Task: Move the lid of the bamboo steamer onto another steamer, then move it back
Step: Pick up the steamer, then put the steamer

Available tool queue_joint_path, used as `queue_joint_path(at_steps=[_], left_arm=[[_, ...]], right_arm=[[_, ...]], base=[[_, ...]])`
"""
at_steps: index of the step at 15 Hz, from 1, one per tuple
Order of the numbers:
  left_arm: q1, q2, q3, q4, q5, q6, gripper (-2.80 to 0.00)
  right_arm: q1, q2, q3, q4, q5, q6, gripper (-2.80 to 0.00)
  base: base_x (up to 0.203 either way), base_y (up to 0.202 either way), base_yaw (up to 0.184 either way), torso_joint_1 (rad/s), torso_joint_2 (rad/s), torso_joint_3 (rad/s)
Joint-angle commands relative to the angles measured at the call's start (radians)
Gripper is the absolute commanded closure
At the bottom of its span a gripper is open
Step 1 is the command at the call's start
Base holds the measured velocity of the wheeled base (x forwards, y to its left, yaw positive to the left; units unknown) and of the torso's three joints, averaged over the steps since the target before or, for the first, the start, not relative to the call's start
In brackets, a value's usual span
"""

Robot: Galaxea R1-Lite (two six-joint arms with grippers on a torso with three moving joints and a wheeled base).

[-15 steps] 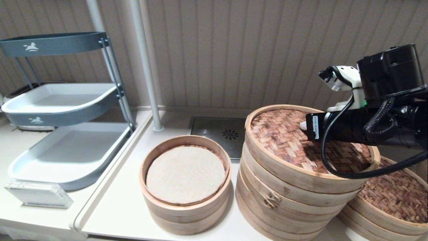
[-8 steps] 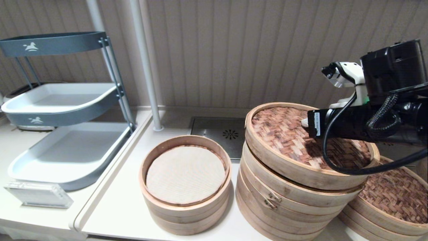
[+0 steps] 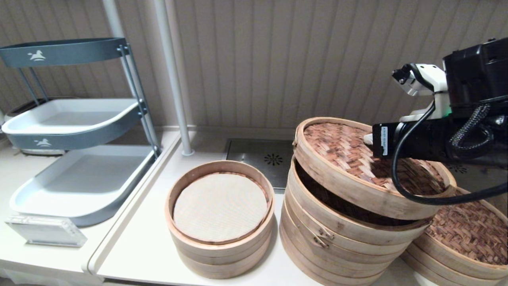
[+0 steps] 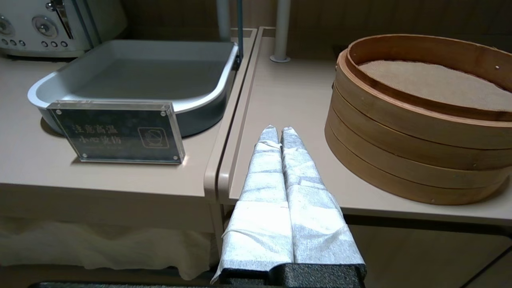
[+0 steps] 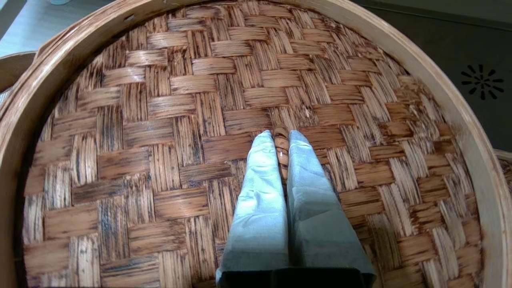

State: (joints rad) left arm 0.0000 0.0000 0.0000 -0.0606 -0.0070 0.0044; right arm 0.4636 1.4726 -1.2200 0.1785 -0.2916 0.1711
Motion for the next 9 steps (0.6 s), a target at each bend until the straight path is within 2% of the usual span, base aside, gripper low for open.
queue_joint_path(at_steps=[1, 9], left_arm=[[0.0, -0.002, 0.025, -0.001, -0.001, 0.0, 0.0], [0.002, -0.002, 0.025, 0.0, 0.001, 0.0, 0.0]], right_arm=[[0.0, -0.01, -0.001, 0.001, -0.009, 0.001, 0.0], [-0.019, -0.063, 0.012, 0.002, -0.045, -0.028, 0.0]], base=[[0.0, 0.0, 0.0, 0.0, 0.0, 0.0], [0.0, 0.0, 0.0, 0.0, 0.0, 0.0]])
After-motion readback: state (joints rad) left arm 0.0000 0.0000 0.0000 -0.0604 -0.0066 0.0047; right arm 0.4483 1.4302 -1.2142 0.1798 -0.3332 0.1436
